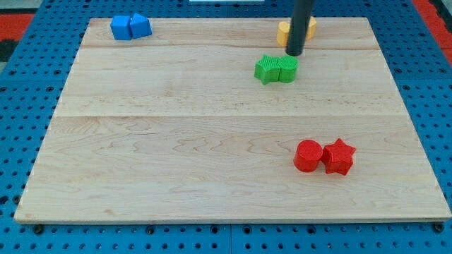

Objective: Place the green star and green circle parallel to each other

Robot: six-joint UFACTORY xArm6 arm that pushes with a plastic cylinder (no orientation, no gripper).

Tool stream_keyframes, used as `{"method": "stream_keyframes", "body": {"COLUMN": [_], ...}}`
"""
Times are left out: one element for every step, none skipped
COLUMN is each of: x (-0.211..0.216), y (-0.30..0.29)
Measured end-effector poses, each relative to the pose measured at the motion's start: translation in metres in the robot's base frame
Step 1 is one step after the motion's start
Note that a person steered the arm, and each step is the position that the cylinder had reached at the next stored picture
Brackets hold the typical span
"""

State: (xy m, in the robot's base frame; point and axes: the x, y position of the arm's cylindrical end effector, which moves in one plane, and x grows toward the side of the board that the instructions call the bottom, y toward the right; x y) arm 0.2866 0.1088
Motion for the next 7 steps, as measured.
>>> {"method": "stream_keyframes", "body": {"x": [0.045, 0.051, 0.066, 0.086, 0.095, 0.091, 0.055], "y": [0.008, 0.007, -0.033, -0.035, 0.022, 0.015, 0.008]}}
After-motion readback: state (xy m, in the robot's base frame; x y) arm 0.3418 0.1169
